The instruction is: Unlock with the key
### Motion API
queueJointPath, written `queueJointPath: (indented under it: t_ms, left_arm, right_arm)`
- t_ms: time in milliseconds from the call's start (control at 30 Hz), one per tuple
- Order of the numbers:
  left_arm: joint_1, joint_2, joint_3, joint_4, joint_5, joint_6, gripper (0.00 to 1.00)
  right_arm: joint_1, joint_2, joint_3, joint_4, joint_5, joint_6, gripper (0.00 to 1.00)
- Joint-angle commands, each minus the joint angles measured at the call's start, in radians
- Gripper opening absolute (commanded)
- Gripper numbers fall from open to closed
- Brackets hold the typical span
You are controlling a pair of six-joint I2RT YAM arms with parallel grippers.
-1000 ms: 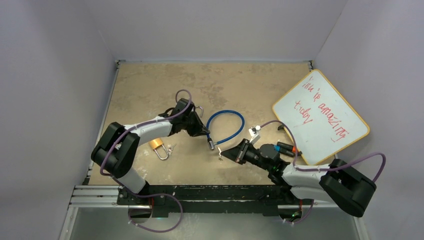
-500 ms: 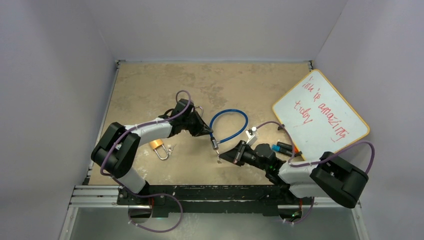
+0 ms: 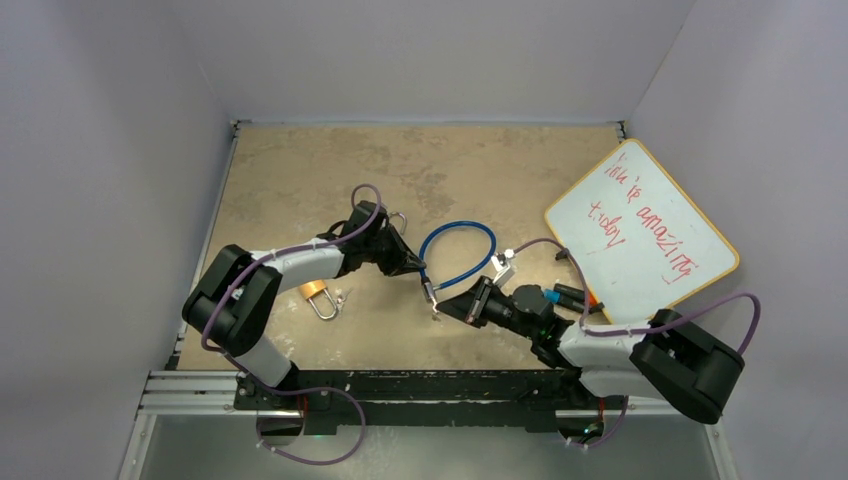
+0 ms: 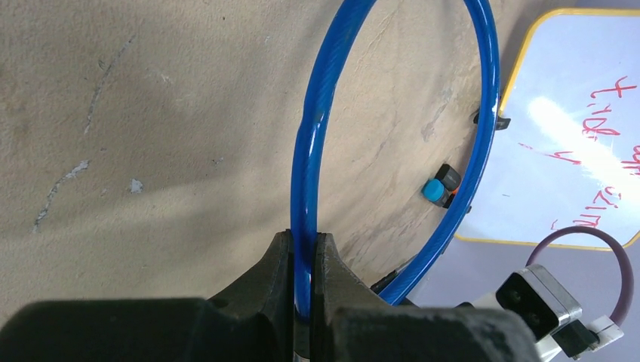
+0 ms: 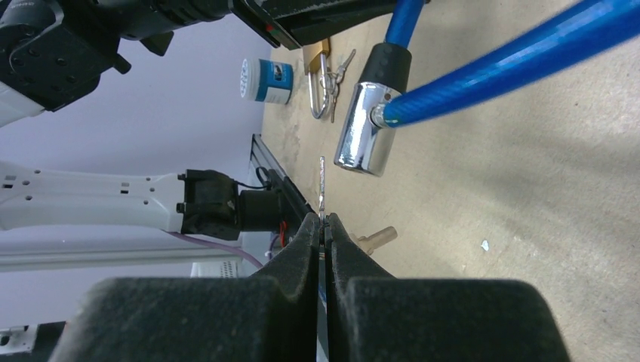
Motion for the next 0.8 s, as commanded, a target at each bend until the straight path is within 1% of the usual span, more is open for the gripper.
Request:
queueJointPath:
  t_ms: [0, 233, 433, 767]
  left_arm:
    - [0.007, -0.042, -0.004, 0.080, 0.040, -0.042, 0.00]
    - [0.007, -0.035, -0.005, 0.084, 0.041, -0.044, 0.00]
    - [0.009, -0.034, -0.005, 0.086, 0.039, -0.046, 0.00]
    - [0.013, -0.037, -0.005, 0.080, 0.041, -0.043, 0.00]
  right_arm:
    - [0.006, 0.002, 0.054, -0.011, 0.012, -0.024, 0.00]
    - [0.006, 0.008, 0.020, 0.015, 0.013, -0.015, 0.00]
    - [0.007, -0.014, -0.010, -0.001, 0.021, -0.013, 0.00]
    - [0.007, -0.031, 0.001, -0.031, 0.039, -0.019, 0.00]
